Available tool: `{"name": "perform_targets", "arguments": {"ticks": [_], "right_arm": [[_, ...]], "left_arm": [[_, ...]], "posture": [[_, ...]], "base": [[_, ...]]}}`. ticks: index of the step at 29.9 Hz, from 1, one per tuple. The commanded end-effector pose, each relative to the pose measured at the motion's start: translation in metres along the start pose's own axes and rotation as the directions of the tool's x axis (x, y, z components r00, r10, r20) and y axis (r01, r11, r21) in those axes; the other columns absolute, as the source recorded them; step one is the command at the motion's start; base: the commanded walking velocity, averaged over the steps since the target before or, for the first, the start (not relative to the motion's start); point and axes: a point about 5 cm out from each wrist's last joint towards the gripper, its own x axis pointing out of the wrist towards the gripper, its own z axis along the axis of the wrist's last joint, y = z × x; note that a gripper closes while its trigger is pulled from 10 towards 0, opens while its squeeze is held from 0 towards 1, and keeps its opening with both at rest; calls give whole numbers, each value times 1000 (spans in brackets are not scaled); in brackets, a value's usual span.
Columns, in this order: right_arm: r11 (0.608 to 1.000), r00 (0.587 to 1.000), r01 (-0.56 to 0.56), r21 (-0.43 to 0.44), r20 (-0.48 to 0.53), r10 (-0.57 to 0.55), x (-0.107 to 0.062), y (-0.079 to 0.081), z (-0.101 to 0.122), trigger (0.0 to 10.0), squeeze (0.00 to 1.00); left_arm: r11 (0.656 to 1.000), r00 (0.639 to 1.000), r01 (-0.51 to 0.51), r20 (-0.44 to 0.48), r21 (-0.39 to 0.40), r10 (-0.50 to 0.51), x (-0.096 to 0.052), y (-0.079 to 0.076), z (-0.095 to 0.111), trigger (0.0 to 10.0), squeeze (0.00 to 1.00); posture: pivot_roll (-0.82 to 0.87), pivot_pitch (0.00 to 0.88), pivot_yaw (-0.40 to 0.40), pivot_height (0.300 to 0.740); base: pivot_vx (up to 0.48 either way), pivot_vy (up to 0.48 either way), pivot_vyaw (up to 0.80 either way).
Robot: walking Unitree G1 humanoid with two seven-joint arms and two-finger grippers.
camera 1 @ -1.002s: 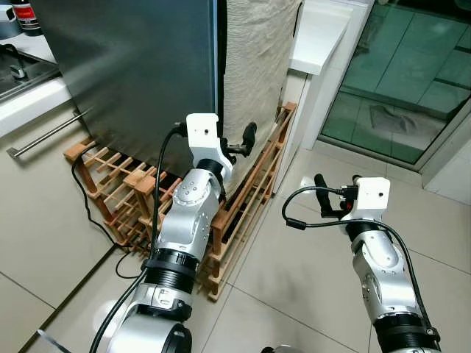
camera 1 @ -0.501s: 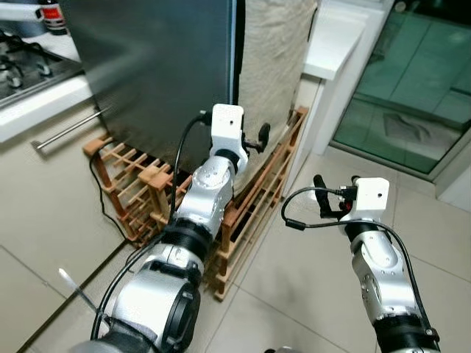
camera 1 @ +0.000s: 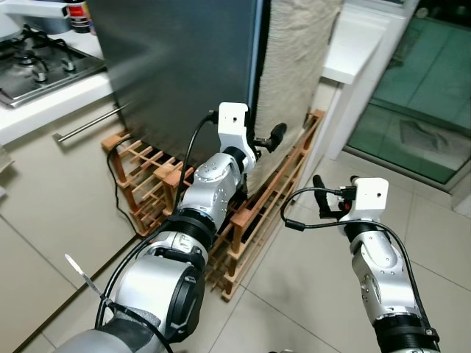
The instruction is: Restocking fridge
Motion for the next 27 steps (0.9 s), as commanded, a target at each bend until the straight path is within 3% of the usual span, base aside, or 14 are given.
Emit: {"name": "perform_targets", "arguments": {"ticks": [1,2,4,5,6,7,12,18,21,22,23,25,27], "right_arm": [[1000,997,-18,5,-77,18,-4,-2,-15,10000,0],[1000,996,-14,6,-92,15,-6,-3,-19,10000,0],[1000,996,-14,8,-91,15,-7,-3,-19,10000,0],[1000,996,-12,10,-87,13,-6,-3,-18,10000,0],[1000,996,-12,10,-87,13,-6,-3,-18,10000,0],[1000,996,-12,10,-84,13,-5,-3,-17,10000,0],[1000,997,-27,10,-78,27,-3,0,-15,10000,0],[999,996,-31,9,-79,31,-3,0,-15,10000,0],[1000,997,-30,6,-76,30,-3,0,-15,10000,0],[1000,997,-27,4,-72,27,-3,0,-15,10000,0],[1000,997,-27,4,-72,27,-3,0,-15,10000,0],[1000,998,-18,-1,-62,17,-2,0,-13,10000,0],[1000,998,-13,-4,-58,13,-2,0,-13,10000,0]], "left_arm": [[969,969,244,37,-39,-242,25,-64,8,10000,0],[946,947,320,56,-45,-317,27,-78,11,10000,0],[939,939,342,63,-44,-339,27,-82,12,10000,0],[913,913,403,87,-55,-398,28,-93,17,10000,0],[913,913,403,87,-55,-398,28,-93,17,10000,0],[889,889,453,108,-64,-445,27,-102,20,10000,0],[848,851,522,116,-93,-511,25,-110,16,10000,0],[829,838,545,130,-126,-531,24,-114,16,10000,0],[841,845,532,112,-97,-522,24,-115,15,10000,0],[876,875,482,63,-26,-480,26,-113,10,10000,0],[876,875,482,63,-26,-480,26,-113,10,10000,0],[924,927,374,0,84,-375,28,-103,2,10000,0],[938,945,327,-16,114,-327,29,-98,0,10000,0]], "posture": [[-119,0,-14,735],[-119,0,-14,735],[-119,0,-14,735],[-119,0,-14,735],[-119,0,-14,735],[-119,0,-14,735],[-123,0,-14,735],[-123,0,-14,735],[-123,0,-14,735],[-123,0,-14,735],[-123,0,-14,735],[-124,0,-10,735],[-124,0,-10,735]], "base": [[0,0,0],[0,0,0],[0,0,0],[0,0,0],[0,0,0],[0,0,0],[0,0,0],[0,0,0],[0,0,0],[0,0,0],[0,0,0],[0,0,0],[0,0,0]]}}
